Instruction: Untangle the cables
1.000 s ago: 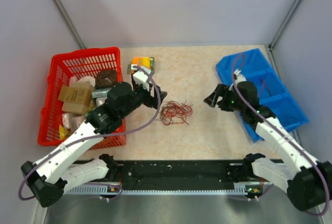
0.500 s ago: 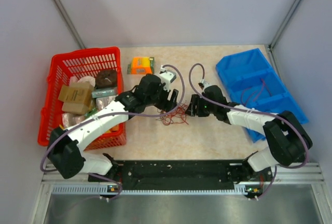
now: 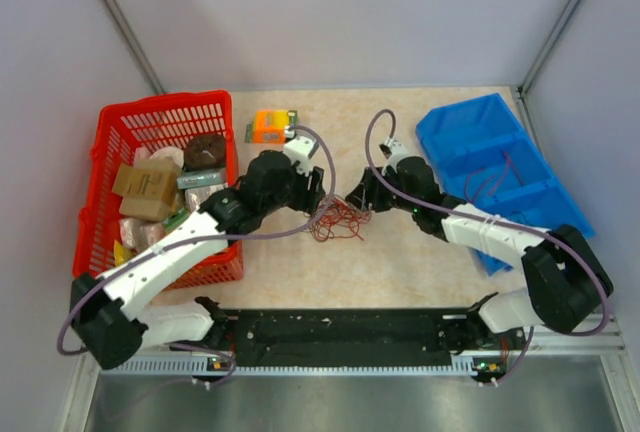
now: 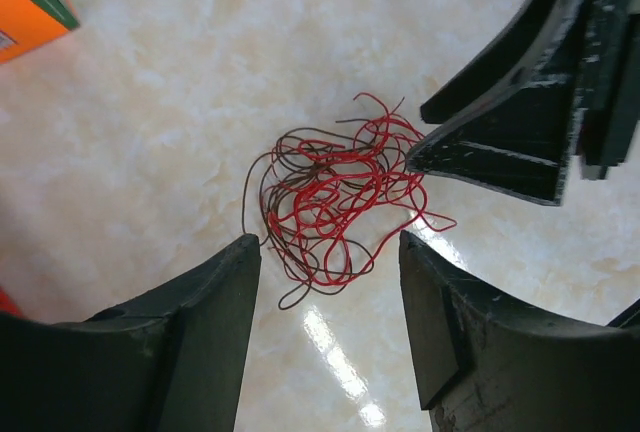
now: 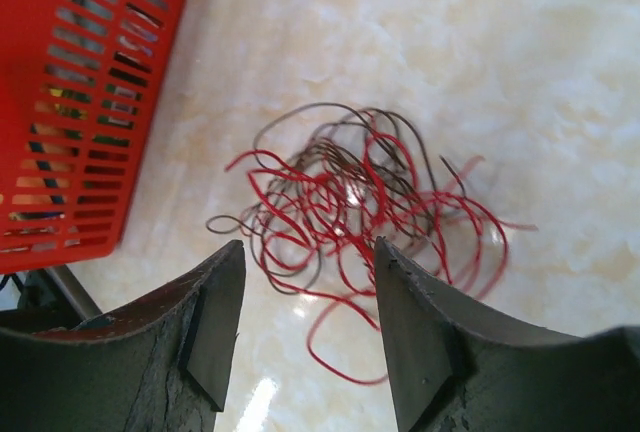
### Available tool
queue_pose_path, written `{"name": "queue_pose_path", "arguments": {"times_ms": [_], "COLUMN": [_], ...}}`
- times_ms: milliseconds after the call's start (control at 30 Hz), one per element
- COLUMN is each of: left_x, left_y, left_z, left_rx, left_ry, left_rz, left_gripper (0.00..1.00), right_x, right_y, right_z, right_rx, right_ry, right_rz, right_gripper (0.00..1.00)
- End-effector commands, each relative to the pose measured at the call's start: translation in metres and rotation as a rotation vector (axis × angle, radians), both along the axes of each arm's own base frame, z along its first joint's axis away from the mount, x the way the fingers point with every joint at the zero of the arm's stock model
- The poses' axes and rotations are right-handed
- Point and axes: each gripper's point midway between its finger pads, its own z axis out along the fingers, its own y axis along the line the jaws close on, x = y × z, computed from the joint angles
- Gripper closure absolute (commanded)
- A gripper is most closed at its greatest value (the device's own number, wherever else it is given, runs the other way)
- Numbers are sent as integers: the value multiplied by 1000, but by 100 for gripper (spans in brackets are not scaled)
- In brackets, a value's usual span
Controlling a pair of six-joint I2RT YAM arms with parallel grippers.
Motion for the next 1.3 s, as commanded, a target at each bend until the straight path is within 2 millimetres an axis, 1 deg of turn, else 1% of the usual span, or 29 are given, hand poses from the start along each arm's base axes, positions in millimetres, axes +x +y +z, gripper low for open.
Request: {"name": "queue_pose_path", "arguments": {"times_ms": [0, 67, 133, 200, 267, 300, 400, 467, 500, 533, 567, 600, 633, 700, 733, 767, 800, 833, 867, 900, 1000, 1067, 1100, 1167, 1200, 1267], "left_x": [6, 7, 8, 7, 6, 5, 3, 3, 3, 3, 3, 3, 3, 3, 2, 1, -1, -5, -7, -12, -23, -32, -37, -49, -49, -49], "left_y": [11, 17, 19, 19, 19, 18, 17, 18, 18, 18, 17, 16, 14, 10, 8, 5, 1, -4, -9, -16, -28, -32, -37, -45, -49, -49], "left_z": [58, 62, 64, 65, 67, 69, 72, 72, 73, 71, 70, 69, 65, 63, 61, 60, 59, 59, 60, 61, 63, 60, 57, 36, 35, 21], "left_rx": [-143, -138, -137, -139, -147, -153, -164, -163, -164, -161, -158, -158, -154, -159, -165, -181, -192, -207, -233, -264, -343, -403, -446, -503, -541, -538], "left_ry": [-216, -232, -239, -241, -241, -240, -243, -246, -247, -246, -242, -238, -230, -216, -201, -180, -165, -147, -133, -105, -14, 43, 65, 114, 117, 168], "left_rz": [61, 81, 90, 89, 85, 81, 72, 74, 75, 75, 72, 68, 60, 46, 43, 40, 26, 0, -19, -49, -83, -86, -100, -144, -153, -125], "left_gripper": [37, 37, 37, 37, 37, 37, 37, 37, 37, 37, 37, 35, 33, 28, 24, 22, 22, 21, 22, 22, 24, 23, 22, 21, 21, 22], "right_x": [16, 22, 23, 18, 11, 9, 2, -2, -1, -1, 0, 1, -1, -13, -23, -36, -50, -61, -70, -76, -80, -85, -88, -95, -98, -103], "right_y": [38, 47, 55, 65, 74, 78, 83, 86, 86, 85, 83, 81, 80, 82, 84, 85, 84, 83, 80, 76, 60, 55, 55, 54, 54, 53], "right_z": [37, 26, 22, 14, 3, -2, -15, -14, -13, -8, -2, 12, 27, 69, 95, 117, 130, 151, 154, 162, 169, 181, 190, 207, 214, 225], "right_rx": [13, -16, -33, -36, -38, -45, -76, -69, -64, -64, -65, -55, -33, 80, 172, 257, 350, 421, 467, 481, 446, 463, 481, 519, 532, 550], "right_ry": [-117, -83, -83, -68, -40, -25, -13, -16, -14, -17, -16, -23, -24, -34, -42, -45, -13, -39, -11, -24, -51, -75, -89, -115, -121, -128], "right_rz": [93, 110, 133, 164, 201, 209, 219, 231, 229, 219, 204, 189, 179, 181, 203, 229, 250, 284, 291, 297, 254, 257, 272, 301, 315, 338], "right_gripper": [46, 46, 46, 48, 54, 55, 57, 64, 69, 81, 92, 100, 100, 100, 100, 100, 100, 100, 100, 100, 100, 100, 100, 100, 100, 100]}}
